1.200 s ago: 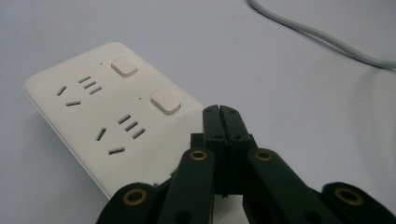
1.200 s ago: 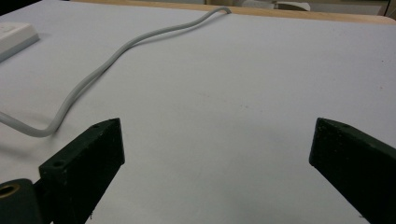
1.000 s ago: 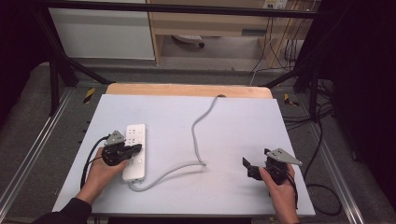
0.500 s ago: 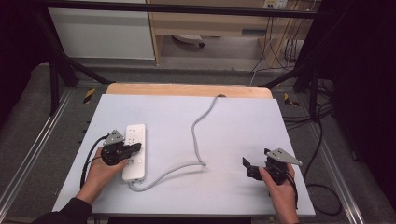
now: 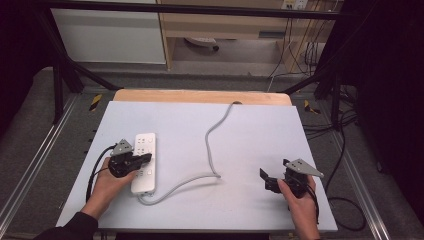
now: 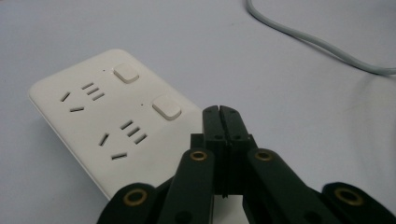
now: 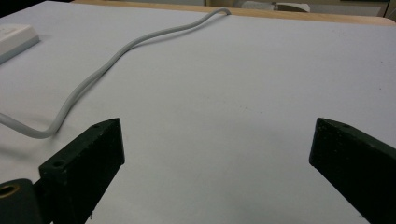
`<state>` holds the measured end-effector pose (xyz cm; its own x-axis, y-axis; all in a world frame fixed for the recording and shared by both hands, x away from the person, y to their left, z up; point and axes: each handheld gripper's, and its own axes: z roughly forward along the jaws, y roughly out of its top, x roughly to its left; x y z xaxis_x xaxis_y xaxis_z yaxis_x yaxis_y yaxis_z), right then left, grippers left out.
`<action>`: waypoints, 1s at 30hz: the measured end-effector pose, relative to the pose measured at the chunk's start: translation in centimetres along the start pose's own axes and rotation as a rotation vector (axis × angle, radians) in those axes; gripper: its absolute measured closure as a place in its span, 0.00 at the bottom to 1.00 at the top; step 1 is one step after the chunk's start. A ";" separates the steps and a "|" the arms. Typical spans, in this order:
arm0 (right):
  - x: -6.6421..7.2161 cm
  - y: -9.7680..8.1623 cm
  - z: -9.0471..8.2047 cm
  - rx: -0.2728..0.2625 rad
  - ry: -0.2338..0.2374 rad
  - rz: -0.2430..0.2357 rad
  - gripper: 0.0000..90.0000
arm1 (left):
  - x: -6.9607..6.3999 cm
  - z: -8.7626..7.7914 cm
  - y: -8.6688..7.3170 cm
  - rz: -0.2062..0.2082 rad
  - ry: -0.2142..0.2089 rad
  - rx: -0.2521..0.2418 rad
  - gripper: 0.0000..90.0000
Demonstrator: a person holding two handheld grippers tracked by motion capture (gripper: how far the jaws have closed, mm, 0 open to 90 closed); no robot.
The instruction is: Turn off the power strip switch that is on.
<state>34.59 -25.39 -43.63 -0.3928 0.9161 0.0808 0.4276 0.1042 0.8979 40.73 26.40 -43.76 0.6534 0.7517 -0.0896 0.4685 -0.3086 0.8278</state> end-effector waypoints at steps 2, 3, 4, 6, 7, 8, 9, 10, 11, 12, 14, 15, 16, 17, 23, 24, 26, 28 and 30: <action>0.0 0.0 0.0 -0.001 -0.001 -0.002 0.04 | 0.0 0.0 0.0 -0.001 -0.002 0.000 1.00; 0.0 0.0 0.0 -0.001 0.000 -0.001 0.04 | 0.0 0.0 0.0 -0.001 -0.002 0.000 1.00; 0.0 0.0 0.0 0.000 -0.001 -0.001 0.04 | 0.0 0.0 0.0 -0.002 -0.004 0.000 1.00; 0.0 0.0 0.0 0.000 0.000 0.000 0.04 | 0.0 0.0 0.0 -0.002 -0.005 0.000 1.00; 0.0 0.0 0.0 -0.001 0.000 0.000 0.04 | 0.0 0.0 0.0 -0.001 -0.006 0.000 1.00; 0.0 0.0 0.0 -0.001 0.000 -0.001 0.04 | 0.0 0.0 0.0 -0.004 -0.006 0.000 1.00; 0.0 0.0 0.0 -0.001 0.000 -0.001 0.04 | 0.0 0.0 0.0 -0.004 -0.006 0.000 1.00; 0.0 0.0 0.0 0.000 0.000 -0.001 0.04 | 0.0 0.0 0.0 -0.005 -0.007 0.000 1.00; 0.0 0.0 0.0 -0.001 0.000 -0.001 0.04 | 0.0 0.0 0.0 -0.006 -0.007 0.000 1.00; 0.0 0.0 0.0 -0.001 0.000 0.000 0.04 | 0.0 0.0 0.0 -0.006 -0.007 0.000 1.00; 0.0 0.0 0.0 -0.001 0.000 -0.001 0.04 | 0.0 0.0 0.0 -0.006 -0.009 0.000 1.00; 0.0 0.0 0.0 0.000 0.000 0.000 0.04 | 0.0 0.0 0.0 -0.005 -0.009 0.000 1.00; 0.0 0.0 0.0 -0.001 0.000 0.000 0.04 | 0.0 0.0 0.0 -0.006 -0.009 -0.001 1.00; 0.0 0.0 0.0 -0.001 0.000 0.000 0.04 | 0.0 0.0 0.0 -0.004 -0.009 -0.002 1.00; 0.0 0.0 0.0 -0.001 0.000 -0.001 0.04 | 0.0 -0.1 0.1 -0.014 -0.013 -0.013 1.00; 0.0 0.0 0.0 0.002 0.001 -0.001 0.04 | 0.0 -0.2 0.1 -0.015 -0.016 -0.014 1.00; 0.0 0.0 0.0 0.002 0.001 -0.002 0.04 | 0.0 -0.3 0.2 -0.019 -0.018 -0.023 1.00; 0.0 0.0 0.0 0.002 0.001 -0.004 0.04 | 0.0 -0.3 0.2 -0.020 -0.019 -0.027 1.00; 0.0 0.0 0.0 0.002 0.000 -0.004 0.04 | 0.0 -0.4 0.2 -0.023 -0.021 -0.030 1.00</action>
<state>34.61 -25.37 -43.64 -0.3945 0.9157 0.0769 0.4277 0.1089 0.8973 40.61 26.57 -43.41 0.6549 0.7461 -0.1202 0.4656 -0.2731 0.8418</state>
